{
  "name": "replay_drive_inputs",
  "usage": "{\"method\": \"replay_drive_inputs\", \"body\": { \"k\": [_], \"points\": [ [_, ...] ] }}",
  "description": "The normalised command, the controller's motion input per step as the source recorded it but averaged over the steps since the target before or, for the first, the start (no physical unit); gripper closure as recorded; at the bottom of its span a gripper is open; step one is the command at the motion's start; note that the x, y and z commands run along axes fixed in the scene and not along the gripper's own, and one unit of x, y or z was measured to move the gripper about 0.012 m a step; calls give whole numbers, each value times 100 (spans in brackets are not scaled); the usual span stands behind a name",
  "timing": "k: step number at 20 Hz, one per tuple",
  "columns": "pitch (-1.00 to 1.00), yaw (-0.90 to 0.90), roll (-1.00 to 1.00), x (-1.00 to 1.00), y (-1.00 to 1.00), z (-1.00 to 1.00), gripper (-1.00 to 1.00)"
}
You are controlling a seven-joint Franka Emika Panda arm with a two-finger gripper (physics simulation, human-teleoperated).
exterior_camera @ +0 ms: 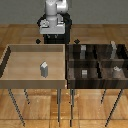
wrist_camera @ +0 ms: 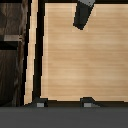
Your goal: Place the milk carton into the appropriate compartment.
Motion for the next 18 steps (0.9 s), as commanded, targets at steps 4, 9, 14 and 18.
{"method": "replay_drive_inputs", "body": {
  "k": [4, 9, 14, 18],
  "points": [
    [0, 0, 0, 0, 0, 0, -100],
    [0, 0, 0, 0, -60, 0, -100],
    [0, -15, 0, 0, -20, 0, -100],
    [0, -91, 0, 0, 0, 0, -100]
  ]
}}
